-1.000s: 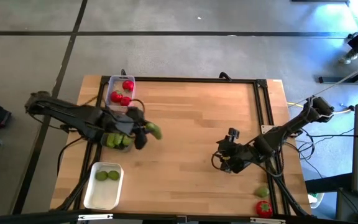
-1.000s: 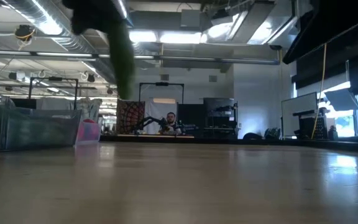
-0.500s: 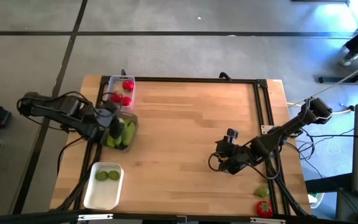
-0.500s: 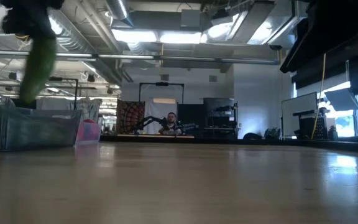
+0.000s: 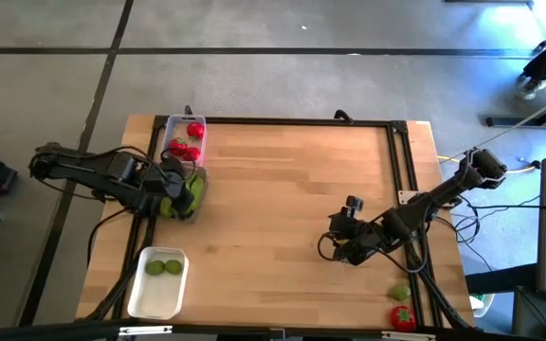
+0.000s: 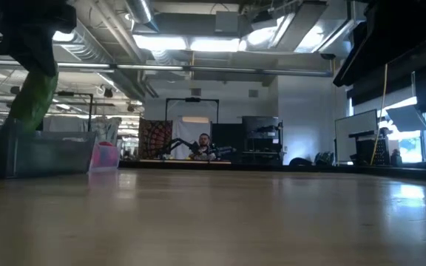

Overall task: Sort produce into baskets
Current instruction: Put the bitter melon into the black bin

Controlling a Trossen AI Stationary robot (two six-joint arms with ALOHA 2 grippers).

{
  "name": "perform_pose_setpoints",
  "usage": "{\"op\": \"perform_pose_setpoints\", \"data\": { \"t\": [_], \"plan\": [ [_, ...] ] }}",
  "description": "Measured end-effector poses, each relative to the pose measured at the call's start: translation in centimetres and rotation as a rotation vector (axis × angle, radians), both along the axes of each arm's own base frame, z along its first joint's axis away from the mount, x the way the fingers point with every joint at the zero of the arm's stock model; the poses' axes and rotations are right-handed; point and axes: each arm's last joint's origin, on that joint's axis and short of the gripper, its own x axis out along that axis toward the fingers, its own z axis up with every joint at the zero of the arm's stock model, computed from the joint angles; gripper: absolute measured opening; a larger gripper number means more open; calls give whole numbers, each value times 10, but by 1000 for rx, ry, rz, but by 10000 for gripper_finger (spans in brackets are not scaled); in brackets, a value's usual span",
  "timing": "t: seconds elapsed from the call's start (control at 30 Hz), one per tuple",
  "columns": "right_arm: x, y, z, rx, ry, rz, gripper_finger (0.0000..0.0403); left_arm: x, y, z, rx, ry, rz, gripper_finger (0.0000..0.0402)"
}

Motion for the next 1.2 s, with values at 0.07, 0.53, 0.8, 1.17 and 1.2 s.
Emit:
{"op": "perform_pose_setpoints", "data": {
  "t": [0.07,0.53,0.8,1.17,1.2],
  "plan": [
    [0,0,0,0,0,0,225,1,1,-1,8,15,11,145],
    [0,0,0,1,-1,-1,225,6,15,-5,85,96,28,254],
    [0,0,0,1,0,-1,225,5,22,-2,226,106,62,251],
    [0,0,0,1,0,-1,225,12,5,14,-102,15,-188,239],
    [0,0,0,1,0,-1,225,13,3,11,-120,17,-200,232]
  ]
}}
